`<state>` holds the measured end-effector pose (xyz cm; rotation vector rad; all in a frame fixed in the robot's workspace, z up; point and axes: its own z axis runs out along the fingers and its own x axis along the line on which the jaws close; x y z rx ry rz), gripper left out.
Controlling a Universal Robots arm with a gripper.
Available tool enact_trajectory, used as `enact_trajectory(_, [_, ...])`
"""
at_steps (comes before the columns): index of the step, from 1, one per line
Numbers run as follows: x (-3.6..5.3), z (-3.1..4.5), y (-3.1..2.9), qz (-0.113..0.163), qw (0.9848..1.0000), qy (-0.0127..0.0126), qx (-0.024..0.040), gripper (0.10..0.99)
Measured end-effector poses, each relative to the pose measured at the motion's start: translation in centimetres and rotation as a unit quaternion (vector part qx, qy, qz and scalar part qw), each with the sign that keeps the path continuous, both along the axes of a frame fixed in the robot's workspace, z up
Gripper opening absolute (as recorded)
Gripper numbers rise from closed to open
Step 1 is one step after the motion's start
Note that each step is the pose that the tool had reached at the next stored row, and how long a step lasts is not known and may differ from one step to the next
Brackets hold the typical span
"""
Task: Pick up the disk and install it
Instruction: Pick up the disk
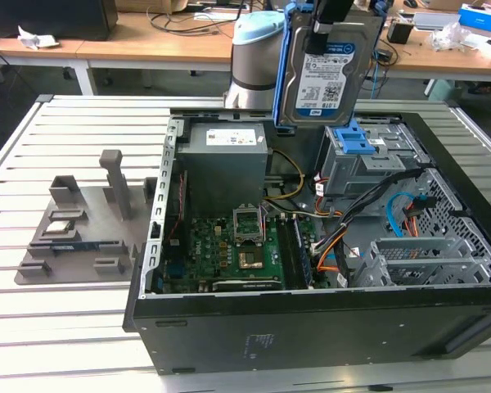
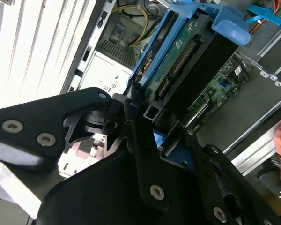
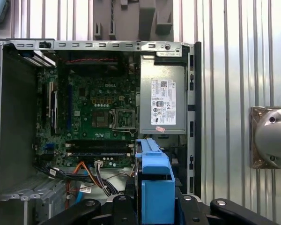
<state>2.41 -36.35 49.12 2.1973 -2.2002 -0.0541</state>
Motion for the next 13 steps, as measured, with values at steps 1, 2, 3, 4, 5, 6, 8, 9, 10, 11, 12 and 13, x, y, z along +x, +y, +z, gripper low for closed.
enact_trajectory(1, [0.00, -0.01, -0.19, 0.000, 1.0000, 0.0000, 0.0000, 0.365])
enact_trajectory(2, [0.00, -0.02, -0.36, 0.000, 1.0000, 0.0000, 0.0000, 0.365])
enact_trajectory(3, [0.00, -0.03, -0.46, 0.000, 1.0000, 0.0000, 0.0000, 0.365])
enact_trajectory(4, [0.00, -0.03, -0.56, 0.000, 1.0000, 0.0000, 0.0000, 0.365])
enact_trajectory(5, [0.00, -0.04, -0.70, 0.000, 1.0000, 0.0000, 0.0000, 0.365])
enact_trajectory(6, [0.00, -0.04, -0.79, 0.000, 1.0000, 0.0000, 0.0000, 0.365])
enact_trajectory(8, [0.00, -0.05, -1.00, 0.000, 1.0000, 0.0000, 0.0000, 0.365])
enact_trajectory(9, [0.00, -0.07, -1.15, 0.000, 1.0000, 0.0000, 0.0000, 0.365])
enact_trajectory(10, [0.00, -0.07, -1.26, 0.000, 1.0000, 0.0000, 0.0000, 0.365])
enact_trajectory(11, [0.00, -0.08, -1.34, 0.000, 1.0000, 0.0000, 0.0000, 0.365])
enact_trajectory(12, [0.00, -0.08, -1.49, 0.000, 1.0000, 0.0000, 0.0000, 0.365])
enact_trajectory(13, [0.00, -0.09, -1.62, 0.000, 1.0000, 0.0000, 0.0000, 0.365])
